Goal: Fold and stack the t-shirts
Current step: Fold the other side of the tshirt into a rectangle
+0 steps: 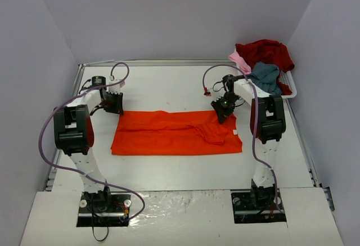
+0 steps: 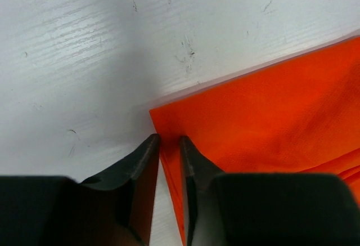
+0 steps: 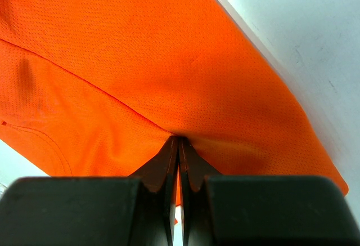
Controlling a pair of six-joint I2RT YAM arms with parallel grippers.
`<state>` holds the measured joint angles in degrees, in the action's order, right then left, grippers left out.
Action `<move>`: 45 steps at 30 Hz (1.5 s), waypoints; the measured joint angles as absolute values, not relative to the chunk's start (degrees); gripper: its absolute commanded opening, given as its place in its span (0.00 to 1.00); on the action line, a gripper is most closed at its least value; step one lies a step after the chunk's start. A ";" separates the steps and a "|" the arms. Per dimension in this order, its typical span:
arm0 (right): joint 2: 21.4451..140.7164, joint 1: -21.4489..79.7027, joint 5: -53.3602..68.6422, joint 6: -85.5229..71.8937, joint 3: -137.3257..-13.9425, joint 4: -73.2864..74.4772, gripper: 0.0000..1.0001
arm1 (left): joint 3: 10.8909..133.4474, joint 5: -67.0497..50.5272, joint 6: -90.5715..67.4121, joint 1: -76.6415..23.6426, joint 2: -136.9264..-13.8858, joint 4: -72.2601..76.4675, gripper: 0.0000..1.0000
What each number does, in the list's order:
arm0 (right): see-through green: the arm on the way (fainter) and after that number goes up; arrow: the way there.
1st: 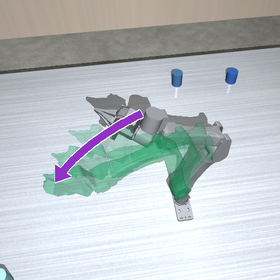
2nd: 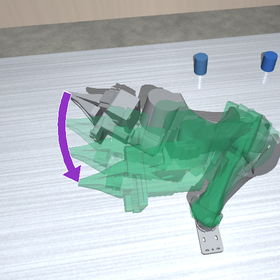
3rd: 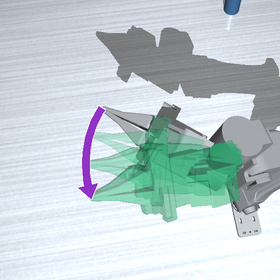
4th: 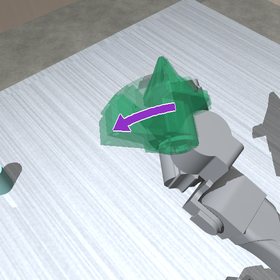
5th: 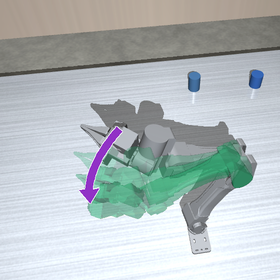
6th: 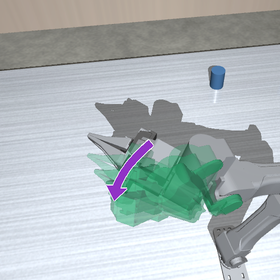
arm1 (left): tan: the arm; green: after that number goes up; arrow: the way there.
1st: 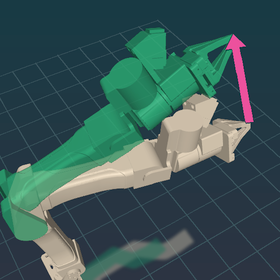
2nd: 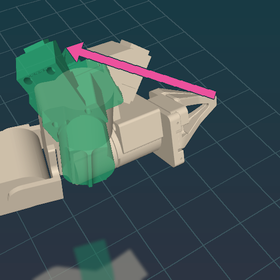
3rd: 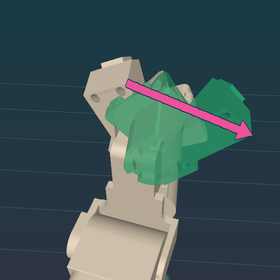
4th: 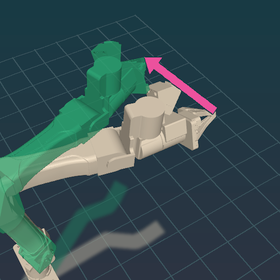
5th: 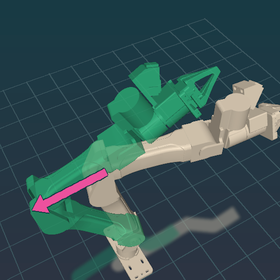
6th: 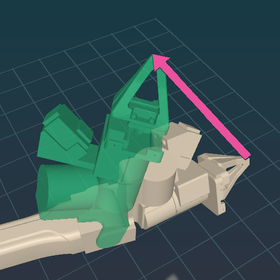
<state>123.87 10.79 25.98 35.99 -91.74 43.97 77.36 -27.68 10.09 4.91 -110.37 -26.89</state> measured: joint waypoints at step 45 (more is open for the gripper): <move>123.87 10.79 25.74 35.31 -91.29 43.77 0.00 | 76.47 -22.48 12.86 5.15 -108.38 -25.43 0.14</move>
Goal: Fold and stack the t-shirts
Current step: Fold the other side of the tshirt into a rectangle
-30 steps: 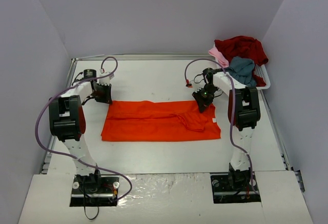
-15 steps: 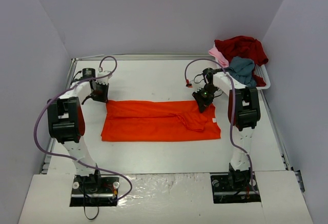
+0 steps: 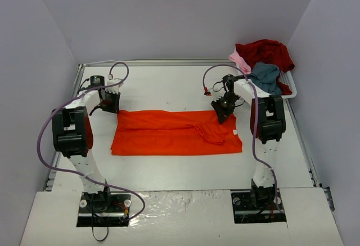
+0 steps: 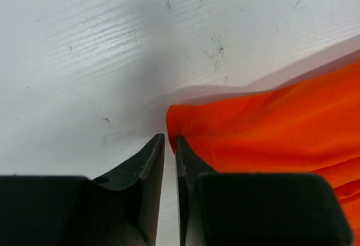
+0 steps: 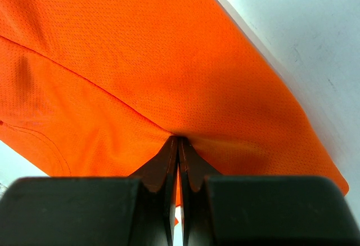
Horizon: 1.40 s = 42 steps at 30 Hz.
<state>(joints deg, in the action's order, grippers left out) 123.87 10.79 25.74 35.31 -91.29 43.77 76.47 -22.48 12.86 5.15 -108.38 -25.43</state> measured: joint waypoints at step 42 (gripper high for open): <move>112.53 21.39 23.38 37.34 -87.31 44.97 0.24 | 74.28 -16.03 15.20 6.17 -73.12 -42.22 0.26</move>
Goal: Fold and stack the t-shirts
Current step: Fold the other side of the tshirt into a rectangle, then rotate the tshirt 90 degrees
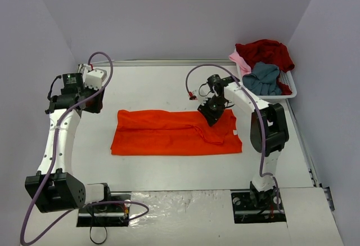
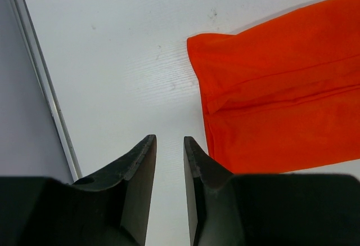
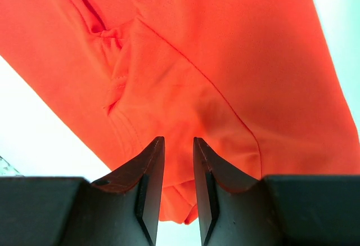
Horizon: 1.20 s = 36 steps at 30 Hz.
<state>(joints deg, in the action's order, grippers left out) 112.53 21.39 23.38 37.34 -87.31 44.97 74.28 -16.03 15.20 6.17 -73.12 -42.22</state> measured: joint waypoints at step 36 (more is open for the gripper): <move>114.80 29.98 31.64 39.07 -84.03 46.94 0.16 | 62.24 -17.39 15.38 9.39 -63.09 -41.25 0.40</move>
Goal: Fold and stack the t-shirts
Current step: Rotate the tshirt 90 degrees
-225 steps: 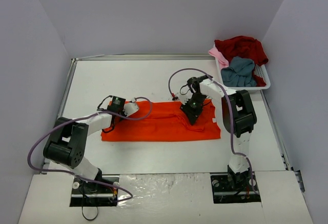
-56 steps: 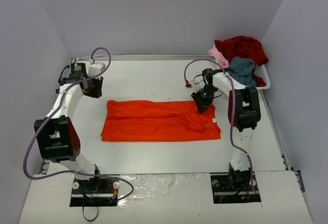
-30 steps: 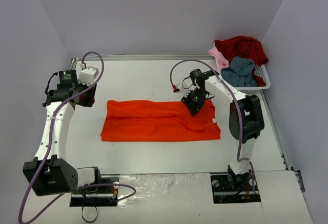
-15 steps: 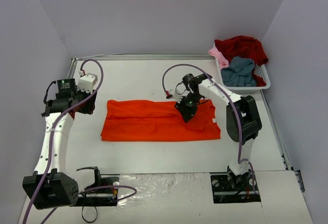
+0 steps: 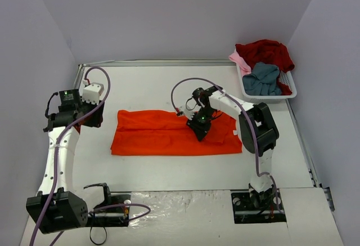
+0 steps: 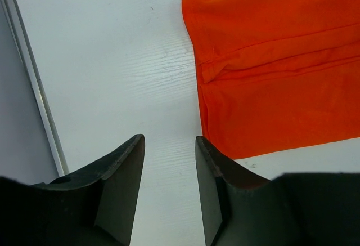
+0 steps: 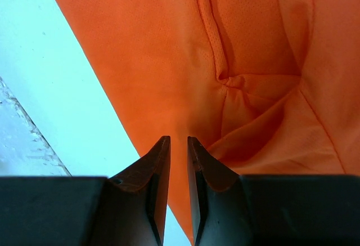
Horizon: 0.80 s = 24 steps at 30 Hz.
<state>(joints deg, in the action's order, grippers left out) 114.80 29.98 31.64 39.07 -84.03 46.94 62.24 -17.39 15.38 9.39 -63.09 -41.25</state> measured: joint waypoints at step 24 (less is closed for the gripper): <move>116.14 29.98 31.48 39.03 -84.88 46.92 0.18 | 62.02 -18.87 15.33 10.15 -62.65 -40.91 0.41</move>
